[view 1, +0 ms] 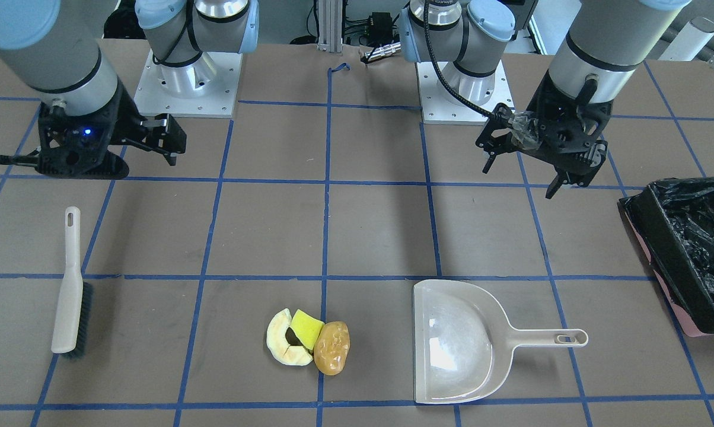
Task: Sweep and dump trash into bin
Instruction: 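Move the left gripper to the dustpan handle while the right gripper reaches for the brush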
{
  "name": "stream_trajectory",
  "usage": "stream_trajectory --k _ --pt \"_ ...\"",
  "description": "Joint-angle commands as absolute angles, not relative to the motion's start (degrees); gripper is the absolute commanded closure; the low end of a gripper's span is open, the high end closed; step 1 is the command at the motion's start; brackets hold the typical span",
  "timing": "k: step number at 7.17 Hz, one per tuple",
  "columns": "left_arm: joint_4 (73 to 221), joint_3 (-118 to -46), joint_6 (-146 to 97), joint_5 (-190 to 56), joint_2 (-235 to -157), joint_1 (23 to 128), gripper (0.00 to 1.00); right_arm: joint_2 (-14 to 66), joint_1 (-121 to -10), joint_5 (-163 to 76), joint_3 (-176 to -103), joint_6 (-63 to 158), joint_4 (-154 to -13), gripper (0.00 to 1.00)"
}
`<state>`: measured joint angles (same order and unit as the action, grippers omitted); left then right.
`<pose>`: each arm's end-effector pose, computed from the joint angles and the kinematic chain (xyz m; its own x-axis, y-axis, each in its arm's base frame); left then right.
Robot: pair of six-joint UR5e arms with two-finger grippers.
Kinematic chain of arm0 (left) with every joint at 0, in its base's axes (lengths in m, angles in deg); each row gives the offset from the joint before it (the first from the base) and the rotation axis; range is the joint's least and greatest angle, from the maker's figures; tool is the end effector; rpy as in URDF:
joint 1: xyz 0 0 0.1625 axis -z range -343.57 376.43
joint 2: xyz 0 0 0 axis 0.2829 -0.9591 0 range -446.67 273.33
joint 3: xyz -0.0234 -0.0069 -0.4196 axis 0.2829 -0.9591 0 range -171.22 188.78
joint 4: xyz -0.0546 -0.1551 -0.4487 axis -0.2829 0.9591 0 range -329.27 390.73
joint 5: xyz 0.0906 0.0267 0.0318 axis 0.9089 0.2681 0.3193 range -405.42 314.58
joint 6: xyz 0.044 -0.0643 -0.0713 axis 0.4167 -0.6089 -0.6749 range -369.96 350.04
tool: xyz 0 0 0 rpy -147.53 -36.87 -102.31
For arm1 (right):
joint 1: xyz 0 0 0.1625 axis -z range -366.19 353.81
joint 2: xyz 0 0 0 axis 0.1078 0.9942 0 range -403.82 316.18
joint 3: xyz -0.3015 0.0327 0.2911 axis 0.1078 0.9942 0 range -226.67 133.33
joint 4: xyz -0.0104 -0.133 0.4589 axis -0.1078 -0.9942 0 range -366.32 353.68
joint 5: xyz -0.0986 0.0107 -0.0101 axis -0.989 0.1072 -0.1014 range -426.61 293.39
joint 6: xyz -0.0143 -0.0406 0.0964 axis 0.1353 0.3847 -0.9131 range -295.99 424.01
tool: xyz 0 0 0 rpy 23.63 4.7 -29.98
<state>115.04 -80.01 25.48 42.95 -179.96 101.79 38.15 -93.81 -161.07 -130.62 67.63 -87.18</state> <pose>-0.0882 -0.5979 0.4664 -0.8587 0.5123 -0.0132 0.5120 0.8563 -0.0677 0.1003 -0.5996 0.4405 -0.9973 -0.0355 0.0641 -0.0222 0.9801 0.1971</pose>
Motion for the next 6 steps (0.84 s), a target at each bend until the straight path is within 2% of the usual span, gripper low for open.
stream_trajectory --k 1,2,3,4,6 --pt "111.69 -83.74 45.14 42.91 -182.46 98.11 0.04 31.70 -88.22 -165.19 -132.44 73.99 -92.26 0.00" --pt "107.68 -86.12 53.85 42.83 -183.17 94.78 0.04 31.15 -84.45 -165.22 -135.67 74.82 -95.32 0.00" --pt "105.20 -86.75 63.33 42.83 -184.57 93.27 0.04 31.41 -79.88 -166.09 -142.06 79.87 -101.01 0.04" --pt "100.04 -86.49 72.04 42.91 -187.10 93.08 0.04 31.85 -75.75 -168.54 -149.26 87.49 -110.46 0.04" --pt "92.73 -85.36 85.34 42.83 -193.34 93.07 0.04 32.64 -71.60 -166.64 -156.68 97.46 -121.06 0.04"
